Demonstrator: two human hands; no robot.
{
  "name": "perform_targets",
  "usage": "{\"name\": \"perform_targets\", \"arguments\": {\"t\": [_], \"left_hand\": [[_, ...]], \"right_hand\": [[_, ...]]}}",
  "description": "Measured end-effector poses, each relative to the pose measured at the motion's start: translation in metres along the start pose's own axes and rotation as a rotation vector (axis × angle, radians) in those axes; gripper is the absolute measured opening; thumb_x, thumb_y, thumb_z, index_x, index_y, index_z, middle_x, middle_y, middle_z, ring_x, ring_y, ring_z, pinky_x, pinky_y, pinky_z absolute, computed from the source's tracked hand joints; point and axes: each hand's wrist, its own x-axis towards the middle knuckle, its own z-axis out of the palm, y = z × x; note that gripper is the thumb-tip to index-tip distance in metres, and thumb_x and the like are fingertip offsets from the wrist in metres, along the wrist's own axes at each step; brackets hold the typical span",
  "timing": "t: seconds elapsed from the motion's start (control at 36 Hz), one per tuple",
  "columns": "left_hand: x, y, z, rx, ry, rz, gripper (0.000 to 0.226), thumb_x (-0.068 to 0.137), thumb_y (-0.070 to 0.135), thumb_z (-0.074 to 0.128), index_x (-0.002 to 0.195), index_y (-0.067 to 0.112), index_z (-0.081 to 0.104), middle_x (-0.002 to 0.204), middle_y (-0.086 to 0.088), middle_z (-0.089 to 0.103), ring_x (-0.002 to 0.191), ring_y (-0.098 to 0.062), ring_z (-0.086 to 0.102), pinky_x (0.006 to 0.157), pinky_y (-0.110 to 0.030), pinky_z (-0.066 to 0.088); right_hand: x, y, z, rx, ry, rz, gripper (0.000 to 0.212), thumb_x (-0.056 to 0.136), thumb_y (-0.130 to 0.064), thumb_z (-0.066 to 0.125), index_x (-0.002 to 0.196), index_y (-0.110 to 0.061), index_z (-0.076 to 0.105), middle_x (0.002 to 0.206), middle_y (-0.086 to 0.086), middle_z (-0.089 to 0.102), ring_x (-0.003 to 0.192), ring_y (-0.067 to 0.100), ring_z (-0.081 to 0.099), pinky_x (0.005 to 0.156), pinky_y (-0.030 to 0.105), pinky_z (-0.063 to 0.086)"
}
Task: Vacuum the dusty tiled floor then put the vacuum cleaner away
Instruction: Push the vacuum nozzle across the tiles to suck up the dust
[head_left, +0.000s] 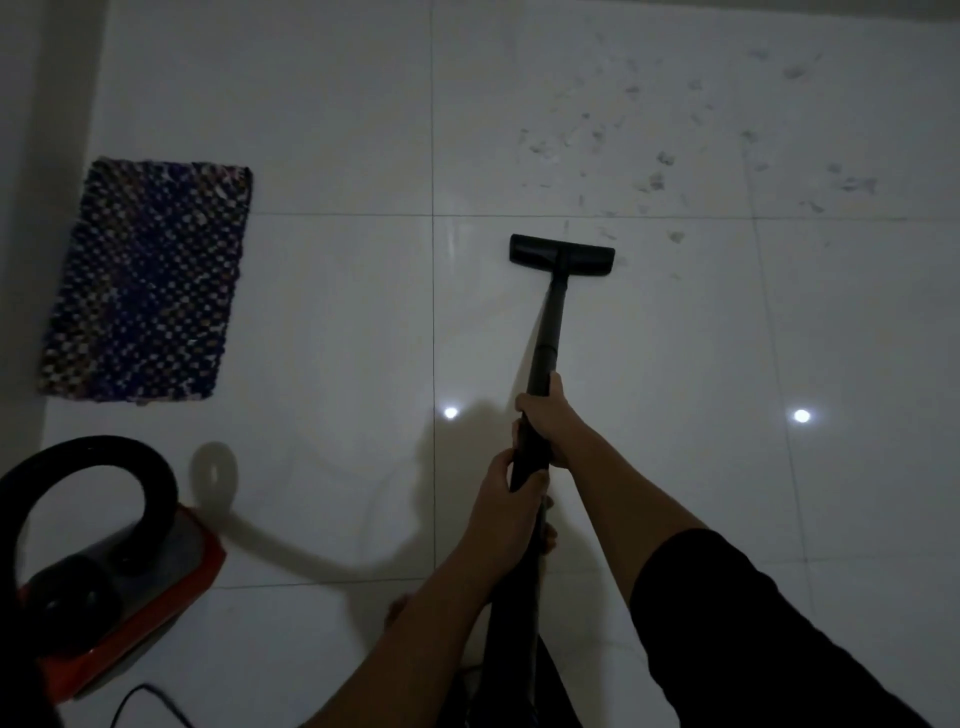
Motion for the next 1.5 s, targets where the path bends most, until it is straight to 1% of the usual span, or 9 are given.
{"name": "perform_targets", "arguments": {"t": [0.14, 0.39, 0.75, 0.86, 1.0, 1.11, 1.22, 1.36, 1.5], "left_hand": [[0.015, 0.015, 0.011, -0.044, 0.028, 0.001, 0.038, 0.097, 0.017, 0.047, 0.133, 0.018, 0.038, 0.078, -0.01, 0.055, 0.037, -0.008, 0.05, 0.037, -0.018, 0.044], [0.051, 0.052, 0.026, -0.06, 0.07, 0.009, 0.041, 0.097, 0.015, 0.046, 0.136, 0.017, 0.037, 0.077, -0.01, 0.054, 0.04, -0.013, 0.05, 0.039, -0.021, 0.043], [0.124, 0.118, 0.019, -0.082, 0.07, 0.032, 0.038, 0.097, 0.019, 0.046, 0.133, 0.02, 0.036, 0.075, -0.009, 0.054, 0.036, -0.012, 0.049, 0.039, -0.022, 0.042], [0.144, 0.152, 0.006, -0.066, 0.038, 0.04, 0.037, 0.098, 0.018, 0.045, 0.133, 0.018, 0.035, 0.075, -0.009, 0.053, 0.036, -0.012, 0.048, 0.038, -0.022, 0.041], [0.167, 0.196, -0.002, -0.07, 0.028, 0.037, 0.034, 0.097, 0.019, 0.047, 0.129, 0.02, 0.037, 0.077, -0.01, 0.054, 0.038, -0.013, 0.049, 0.038, -0.022, 0.042], [0.18, 0.215, -0.001, -0.027, 0.016, 0.027, 0.031, 0.097, 0.02, 0.046, 0.126, 0.024, 0.036, 0.076, -0.009, 0.054, 0.04, -0.014, 0.049, 0.04, -0.024, 0.042], [0.205, 0.236, 0.013, 0.004, 0.06, 0.015, 0.035, 0.096, 0.022, 0.049, 0.128, 0.016, 0.038, 0.072, -0.008, 0.056, 0.046, -0.019, 0.047, 0.049, -0.029, 0.04], [0.235, 0.267, 0.033, 0.012, 0.043, 0.013, 0.03, 0.097, 0.019, 0.047, 0.124, 0.021, 0.037, 0.068, -0.006, 0.056, 0.038, -0.014, 0.048, 0.04, -0.024, 0.041], [0.274, 0.293, 0.048, 0.058, 0.102, 0.018, 0.037, 0.095, 0.022, 0.05, 0.13, 0.022, 0.039, 0.077, -0.009, 0.06, 0.053, -0.022, 0.052, 0.058, -0.035, 0.043]], "right_hand": [[0.013, -0.022, -0.006, -0.025, -0.03, 0.0, 0.075, 0.094, 0.001, 0.045, 0.153, -0.027, 0.01, 0.077, 0.012, 0.049, 0.037, 0.016, 0.051, 0.038, 0.025, 0.046], [0.038, -0.073, -0.016, -0.055, -0.077, 0.009, 0.084, 0.096, -0.001, 0.046, 0.155, -0.034, -0.004, 0.078, 0.011, 0.051, 0.053, 0.019, 0.052, 0.047, 0.032, 0.046], [0.093, -0.159, -0.003, -0.138, -0.082, -0.025, 0.085, 0.095, 0.001, 0.045, 0.155, -0.035, -0.003, 0.073, 0.011, 0.051, 0.048, 0.02, 0.05, 0.045, 0.032, 0.045], [0.111, -0.193, 0.005, -0.125, -0.054, -0.031, 0.084, 0.096, 0.001, 0.045, 0.155, -0.034, -0.004, 0.072, 0.012, 0.051, 0.047, 0.02, 0.05, 0.04, 0.028, 0.044], [0.132, -0.234, 0.013, -0.12, -0.034, -0.028, 0.086, 0.095, 0.002, 0.047, 0.155, -0.035, -0.002, 0.077, 0.013, 0.052, 0.049, 0.021, 0.051, 0.044, 0.031, 0.045], [0.145, -0.254, 0.01, -0.102, -0.026, -0.029, 0.087, 0.093, 0.004, 0.049, 0.155, -0.035, 0.003, 0.073, 0.013, 0.052, 0.048, 0.022, 0.052, 0.045, 0.031, 0.046], [0.168, -0.275, -0.002, -0.084, 0.003, -0.032, 0.08, 0.092, 0.002, 0.051, 0.154, -0.032, 0.013, 0.073, 0.012, 0.052, 0.046, 0.021, 0.052, 0.044, 0.03, 0.046], [0.2, -0.305, -0.022, -0.069, 0.021, -0.042, 0.075, 0.091, -0.001, 0.052, 0.151, -0.033, 0.021, 0.071, 0.01, 0.053, 0.04, 0.02, 0.052, 0.044, 0.03, 0.047], [0.23, -0.336, -0.038, -0.051, 0.035, -0.059, 0.079, 0.091, -0.004, 0.051, 0.153, -0.038, 0.016, 0.074, 0.011, 0.056, 0.041, 0.02, 0.051, 0.044, 0.029, 0.047]]}}
